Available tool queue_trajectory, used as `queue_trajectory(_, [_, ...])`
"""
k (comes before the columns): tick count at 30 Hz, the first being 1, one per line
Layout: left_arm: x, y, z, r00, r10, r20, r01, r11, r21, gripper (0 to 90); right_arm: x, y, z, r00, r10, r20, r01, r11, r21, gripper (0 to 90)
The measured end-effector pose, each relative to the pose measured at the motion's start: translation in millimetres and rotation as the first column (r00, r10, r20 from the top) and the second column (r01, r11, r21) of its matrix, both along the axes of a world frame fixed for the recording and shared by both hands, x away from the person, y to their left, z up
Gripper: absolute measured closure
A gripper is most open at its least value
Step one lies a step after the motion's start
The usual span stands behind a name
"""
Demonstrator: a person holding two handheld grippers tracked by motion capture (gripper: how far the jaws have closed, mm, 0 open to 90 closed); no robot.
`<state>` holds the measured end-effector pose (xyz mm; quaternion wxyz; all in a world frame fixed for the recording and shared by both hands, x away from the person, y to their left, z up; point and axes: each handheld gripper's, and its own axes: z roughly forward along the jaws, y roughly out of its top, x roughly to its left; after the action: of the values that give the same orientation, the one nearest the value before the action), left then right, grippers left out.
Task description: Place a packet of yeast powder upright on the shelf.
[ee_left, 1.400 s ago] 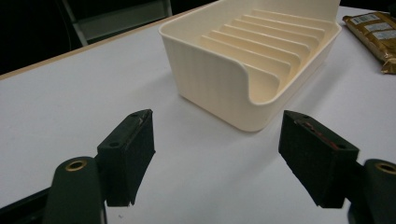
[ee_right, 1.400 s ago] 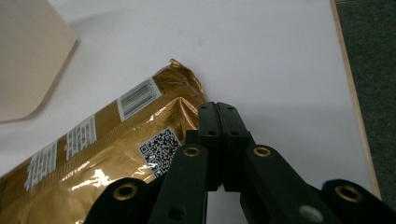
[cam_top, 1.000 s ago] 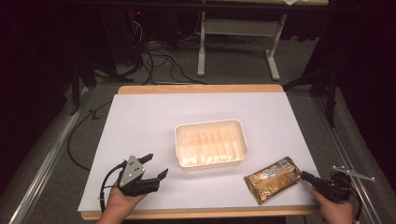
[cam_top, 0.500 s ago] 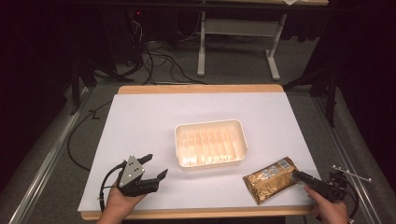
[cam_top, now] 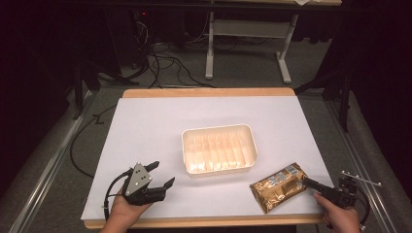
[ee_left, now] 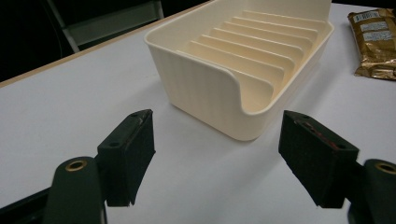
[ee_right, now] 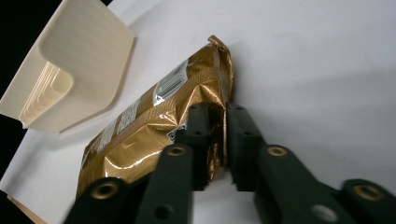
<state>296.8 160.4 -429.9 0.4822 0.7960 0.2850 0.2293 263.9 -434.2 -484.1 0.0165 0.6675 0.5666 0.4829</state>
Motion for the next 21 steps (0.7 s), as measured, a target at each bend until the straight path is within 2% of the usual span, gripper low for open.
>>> queue_trajectory(2, [-0.2, 0.3, -0.1, 1.0, 0.0, -0.001, 0.0, 1.0, 0.0, 27.2, 0.0, 1.6, 3.7, 0.9997, 0.004, 0.025, -0.004, 1.0, -0.024, 89.1])
queue_trajectory(3, [-0.3, 0.5, -0.1, 1.0, 0.0, -0.001, 0.0, 1.0, 0.001, 27.2, -0.3, 2.5, 5.7, 0.9996, 0.0, 0.028, 0.0, 1.0, -0.02, 89.4])
queue_trajectory(4, [-0.8, 1.2, -0.1, 1.0, 0.0, -0.002, 0.0, 1.0, 0.004, 27.2, -0.4, 3.6, 10.3, 0.9978, 0.0, 0.066, 0.002, 0.999, -0.035, 89.9])
queue_trajectory(6, [-1.1, 1.7, 0.0, 1.0, 0.001, -0.001, -0.001, 1.0, 0.005, 27.2, -0.5, 4.6, 13.4, 0.9966, -0.004, 0.083, 0.007, 0.999, -0.039, 90.0])
queue_trajectory(7, [-1.4, 2.1, 0.1, 1.0, 0.001, -0.002, -0.001, 1.0, 0.004, 27.2, -0.7, 6.8, 19.8, 0.9927, -0.01, 0.121, 0.016, 0.999, -0.043, 90.0])
queue_trajectory(11, [-2.7, 4.1, 0.0, 1.0, 0.005, -0.003, -0.005, 1.0, 0.002, 27.2, -0.7, 11.8, 30.0, 0.986, -0.011, 0.166, 0.022, 0.997, -0.068, 90.0])
queue_trajectory(13, [-3.6, 5.7, 0.1, 1.0, 0.008, -0.004, -0.008, 1.0, 0.003, 27.2, 0.2, 16.4, 38.0, 0.9779, -0.011, 0.209, 0.028, 0.997, -0.075, 90.0])
queue_trajectory(15, [-4.7, 7.7, 0.2, 0.9999, 0.014, -0.003, -0.014, 0.9999, 0.003, 27.2, 0.5, 18.0, 40.4, 0.9755, -0.011, 0.219, 0.029, 0.997, -0.075, 90.0])
queue_trajectory(16, [-6.0, 10.0, 0.3, 0.9998, 0.022, -0.003, -0.022, 0.9998, -0.001, 27.2, 1.3, 20.7, 44.9, 0.9703, -0.012, 0.242, 0.032, 0.996, -0.078, 90.0])
queue_trajectory(18, [-6.6, 11.3, 0.5, 0.9997, 0.025, -0.002, -0.025, 0.9997, -0.001, 27.2, 1.4, 22.3, 47.4, 0.9687, -0.015, 0.248, 0.035, 0.997, -0.074, 90.0])
queue_trajectory(19, [-7.9, 13.9, 0.6, 0.9995, 0.033, -0.003, -0.033, 0.9995, -0.001, 27.2, 2.2, 24.0, 51.6, 0.9612, -0.009, 0.276, 0.032, 0.997, -0.077, 90.0])
queue_trajectory(21, [-8.6, 15.2, 0.7, 0.9993, 0.036, -0.003, -0.036, 0.9993, -0.001, 27.2, 2.2, 25.1, 53.9, 0.9586, -0.011, 0.284, 0.034, 0.996, -0.079, 90.0])
